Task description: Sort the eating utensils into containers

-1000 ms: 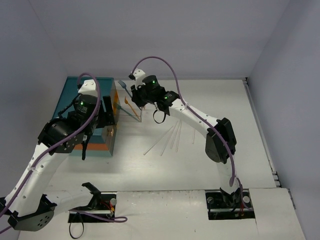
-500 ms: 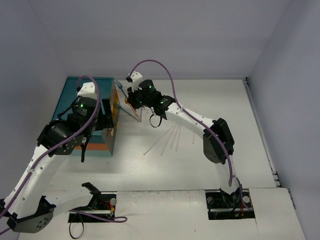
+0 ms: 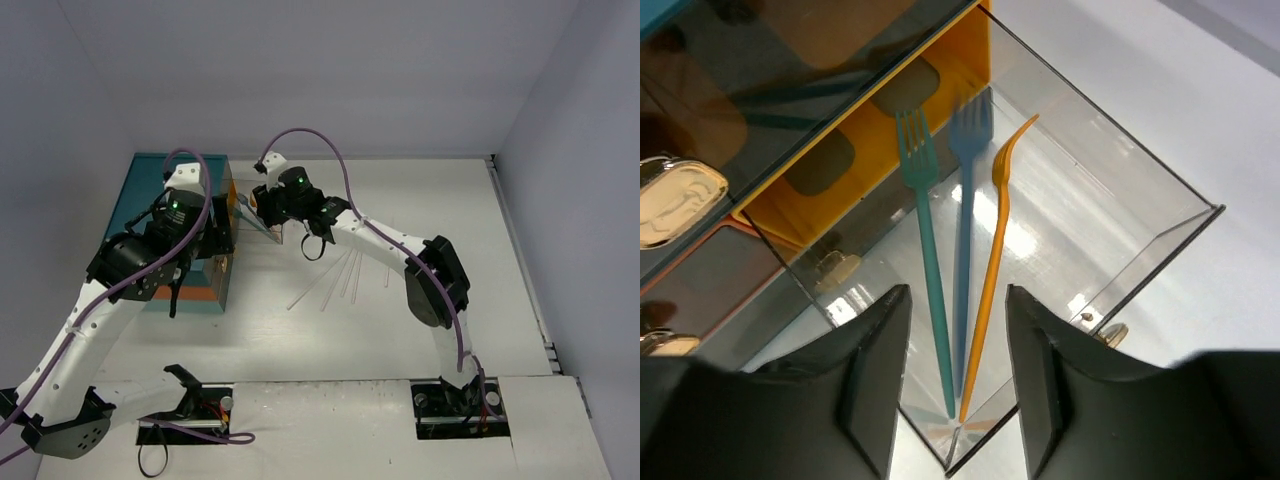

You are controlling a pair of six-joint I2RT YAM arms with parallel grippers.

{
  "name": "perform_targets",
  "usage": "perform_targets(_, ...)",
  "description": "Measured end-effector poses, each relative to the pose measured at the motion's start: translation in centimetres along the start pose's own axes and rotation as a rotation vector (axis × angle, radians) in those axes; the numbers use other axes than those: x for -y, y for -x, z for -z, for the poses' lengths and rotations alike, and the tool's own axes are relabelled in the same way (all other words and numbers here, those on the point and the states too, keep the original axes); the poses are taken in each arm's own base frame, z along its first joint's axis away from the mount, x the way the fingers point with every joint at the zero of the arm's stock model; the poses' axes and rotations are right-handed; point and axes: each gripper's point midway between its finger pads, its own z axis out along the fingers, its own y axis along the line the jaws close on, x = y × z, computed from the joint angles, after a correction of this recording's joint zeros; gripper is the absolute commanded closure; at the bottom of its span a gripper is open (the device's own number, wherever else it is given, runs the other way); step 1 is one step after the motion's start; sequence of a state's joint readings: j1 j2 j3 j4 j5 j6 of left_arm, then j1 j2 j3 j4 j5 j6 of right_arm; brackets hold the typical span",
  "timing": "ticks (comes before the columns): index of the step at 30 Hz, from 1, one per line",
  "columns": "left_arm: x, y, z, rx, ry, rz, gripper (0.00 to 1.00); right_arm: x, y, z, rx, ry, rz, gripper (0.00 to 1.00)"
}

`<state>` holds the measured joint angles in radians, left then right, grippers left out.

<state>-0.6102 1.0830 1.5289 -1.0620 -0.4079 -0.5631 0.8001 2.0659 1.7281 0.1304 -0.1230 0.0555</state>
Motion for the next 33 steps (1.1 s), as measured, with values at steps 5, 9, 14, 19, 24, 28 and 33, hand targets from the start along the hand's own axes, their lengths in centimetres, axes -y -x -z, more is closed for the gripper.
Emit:
perform_targets(5,1.0,0.5,-0.7,-0.022,-0.009,-0.007,0.32,0.3,1.8,3.3,0.033,-0.026,0.005,0.42)
perform_targets(9,3.3,1.5,-2.1,-0.057,-0.039,-0.019,0.32,1.8,4.1,9.0,0.112,-0.101,-0.019,0.37)
perform_targets(14,7.8,2.2,-5.6,-0.13,-0.104,-0.036,0.32,7.8,2.4,16.7,0.164,-0.269,-0.138,0.21)
perform_targets(19,13.0,1.4,-10.7,-0.227,-0.155,-0.073,0.29,13.4,-2.9,23.6,0.148,-0.485,-0.264,0.03)
perform_targets(24,18.5,-0.8,-16.1,-0.306,-0.191,-0.125,0.25,13.5,-5.0,28.6,0.163,-0.574,-0.292,0.0)
perform_targets(28,21.2,-3.9,-20.4,-0.372,-0.184,-0.163,0.24,13.7,-4.5,32.0,0.224,-0.63,-0.305,0.0)
perform_targets(33,21.7,-7.5,-25.1,-0.441,-0.126,-0.199,0.23,13.5,-5.3,34.8,0.247,-0.665,-0.322,0.0)
